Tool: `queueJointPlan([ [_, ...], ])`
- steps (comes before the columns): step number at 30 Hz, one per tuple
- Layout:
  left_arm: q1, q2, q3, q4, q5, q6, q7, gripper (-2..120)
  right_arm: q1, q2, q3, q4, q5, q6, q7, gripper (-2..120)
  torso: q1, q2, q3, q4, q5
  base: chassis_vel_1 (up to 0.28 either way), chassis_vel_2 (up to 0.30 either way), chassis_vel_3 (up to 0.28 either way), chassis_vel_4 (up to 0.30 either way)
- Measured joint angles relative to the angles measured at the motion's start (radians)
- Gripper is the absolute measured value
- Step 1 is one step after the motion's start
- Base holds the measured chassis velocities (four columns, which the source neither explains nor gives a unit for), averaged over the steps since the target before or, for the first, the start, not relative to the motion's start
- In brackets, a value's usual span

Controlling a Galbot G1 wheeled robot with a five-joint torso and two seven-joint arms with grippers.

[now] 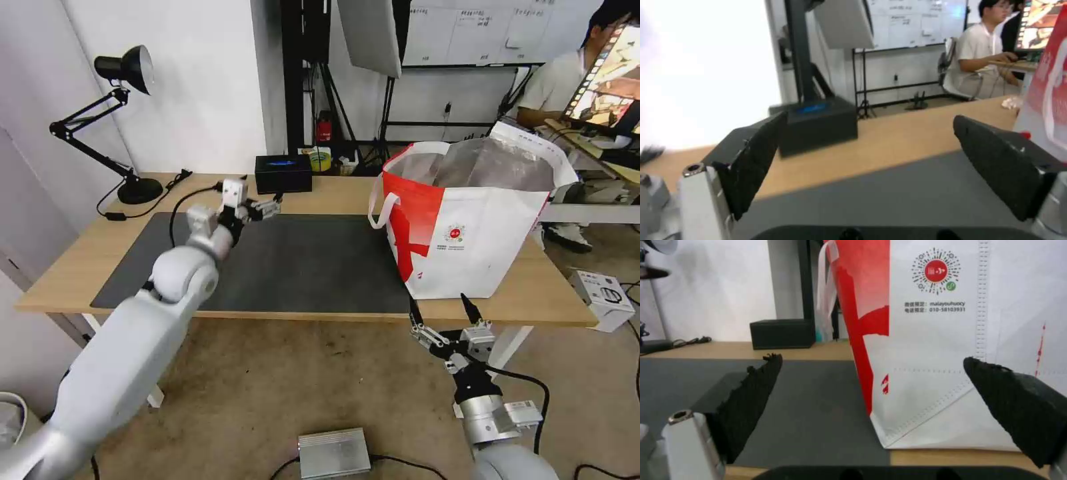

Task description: Pick up the trash from the table and place it into the takeout bag.

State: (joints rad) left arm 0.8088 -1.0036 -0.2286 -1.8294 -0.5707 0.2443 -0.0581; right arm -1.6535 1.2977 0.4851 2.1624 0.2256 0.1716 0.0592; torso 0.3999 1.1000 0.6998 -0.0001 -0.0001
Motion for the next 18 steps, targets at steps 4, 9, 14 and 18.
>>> queueJointPlan([
  [4, 0.108, -0.02, -0.075, -0.057, 0.021, 0.0, 0.007, 100, 0.0, 0.0, 0.0, 0.0, 0.0, 0.0, 0.0, 100, 0.0, 0.0, 0.0, 0.0001, 0.0, 0.0, 0.0, 0.0, 0.0],
  [9, 0.241, -0.075, -0.163, -0.128, 0.063, -0.009, 0.015, 100, 0.0, 0.0, 0.0, 0.0, 0.0, 0.0, 0.0, 100, 0.0, 0.0, 0.0, 0.0002, 0.0001, 0.0, 0.0, 0.0, 0.0],
  [14, 0.363, -0.152, -0.233, -0.191, 0.145, -0.029, 0.031, 100, 0.0, 0.0, 0.0, 0.0, 0.0, 0.0, 0.0, 100, 0.0, 0.0, 0.0, -0.0001, 0.0002, 0.0, 0.0, 0.0, 0.0],
  [18, 0.479, -0.217, -0.298, -0.222, 0.22, -0.075, 0.071, 100, 0.0, 0.0, 0.0, 0.0, 0.0, 0.0, 0.0, 100, 0.0, 0.0, 0.0, 0.0, 0.0, 0.0, 0.0, 0.0, 0.0],
])
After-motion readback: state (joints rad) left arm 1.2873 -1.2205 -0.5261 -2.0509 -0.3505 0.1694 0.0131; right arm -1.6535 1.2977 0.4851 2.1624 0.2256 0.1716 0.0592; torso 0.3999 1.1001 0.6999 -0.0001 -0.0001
